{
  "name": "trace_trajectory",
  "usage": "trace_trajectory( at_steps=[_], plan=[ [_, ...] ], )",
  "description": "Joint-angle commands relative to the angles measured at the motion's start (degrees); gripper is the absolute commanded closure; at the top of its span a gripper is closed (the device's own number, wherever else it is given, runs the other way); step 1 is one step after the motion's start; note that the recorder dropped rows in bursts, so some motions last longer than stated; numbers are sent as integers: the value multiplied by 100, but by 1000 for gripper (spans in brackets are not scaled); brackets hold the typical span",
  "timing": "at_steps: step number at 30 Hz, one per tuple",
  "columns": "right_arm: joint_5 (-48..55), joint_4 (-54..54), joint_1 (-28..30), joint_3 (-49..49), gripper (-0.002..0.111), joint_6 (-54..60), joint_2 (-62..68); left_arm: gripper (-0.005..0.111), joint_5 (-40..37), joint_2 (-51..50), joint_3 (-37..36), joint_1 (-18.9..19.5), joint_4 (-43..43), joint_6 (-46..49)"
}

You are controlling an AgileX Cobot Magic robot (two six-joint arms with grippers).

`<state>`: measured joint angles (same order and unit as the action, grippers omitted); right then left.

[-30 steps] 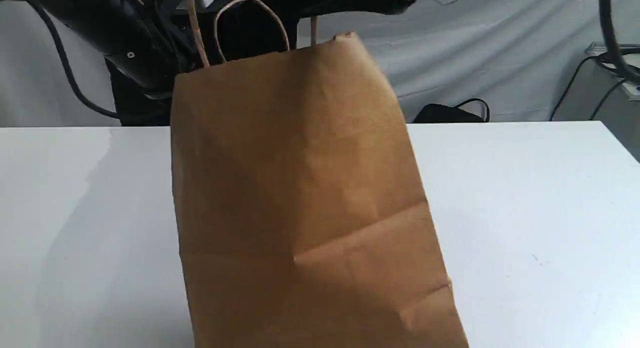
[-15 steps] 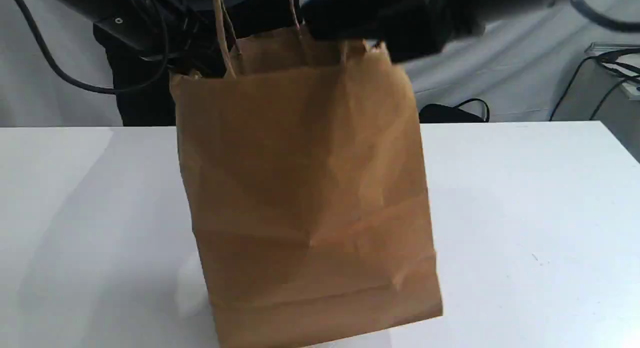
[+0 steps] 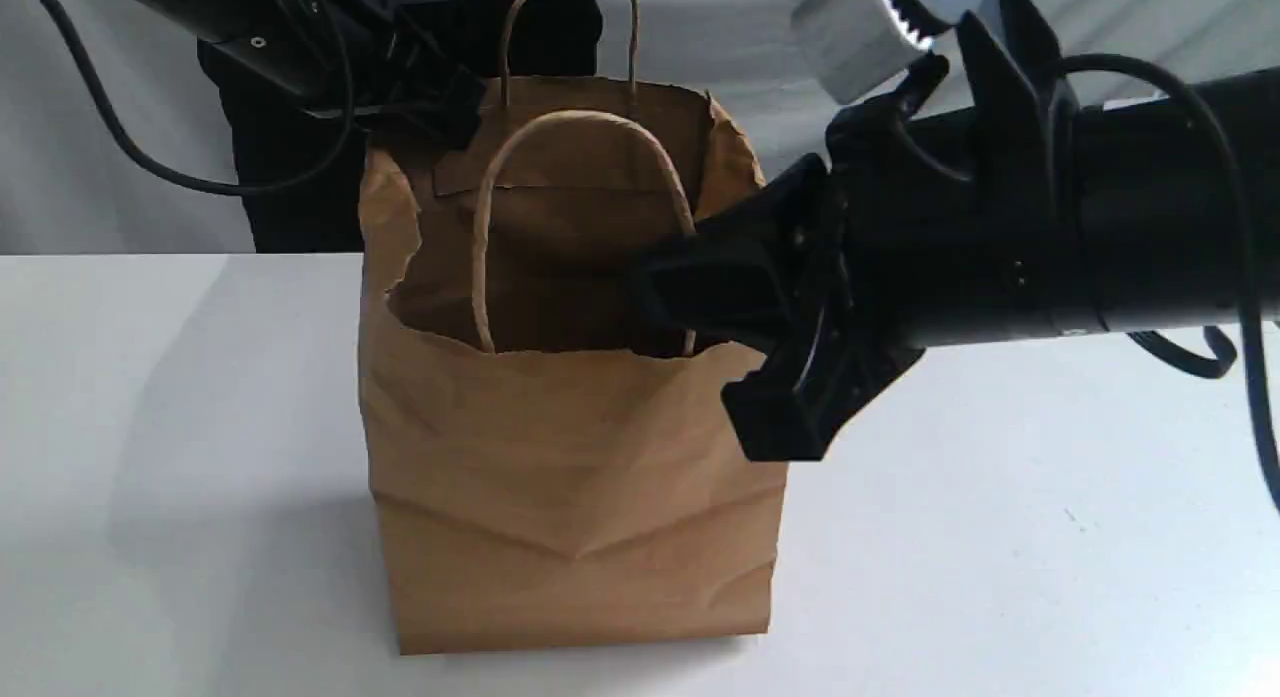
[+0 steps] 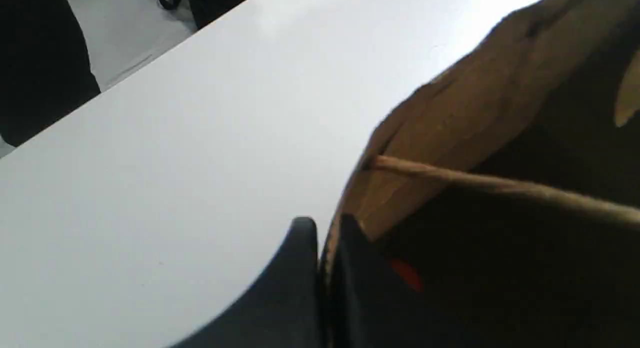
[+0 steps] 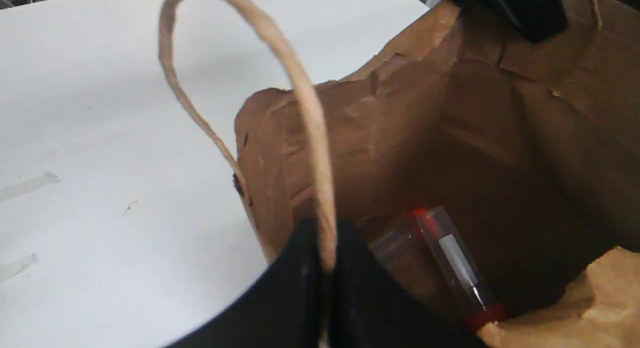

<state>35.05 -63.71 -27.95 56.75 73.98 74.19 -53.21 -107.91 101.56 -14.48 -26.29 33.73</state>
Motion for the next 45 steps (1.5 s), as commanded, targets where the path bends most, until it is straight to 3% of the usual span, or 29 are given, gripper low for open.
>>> trace_trajectory(
  at_steps=[1, 15, 18, 22, 28, 33, 45],
  plan=[
    [-30, -31, -13, -34, 108, 57, -52, 107, 86, -73, 8, -31, -12, 127],
    [-30, -31, -13, -34, 108, 57, -52, 106, 141, -294, 8, -43, -240, 127],
    [-30, -30, -13, -34, 108, 57, -52, 99, 141, -294, 8, -43, -314, 127],
    [-30, -30, -13, -34, 94, 44, -52, 79, 141, -294, 8, -43, -342, 127],
    [-148, -30, -13, -34, 62, 44, -52, 54, 199, -294, 8, -43, -318, -89],
    [-251, -30, -13, -34, 52, 15, -52, 54, 199, -271, 8, -43, -315, -89],
    [-256, 22, -3, -23, 51, 2, -584, 54, -67, 247, 8, -43, 159, -89]
  ],
)
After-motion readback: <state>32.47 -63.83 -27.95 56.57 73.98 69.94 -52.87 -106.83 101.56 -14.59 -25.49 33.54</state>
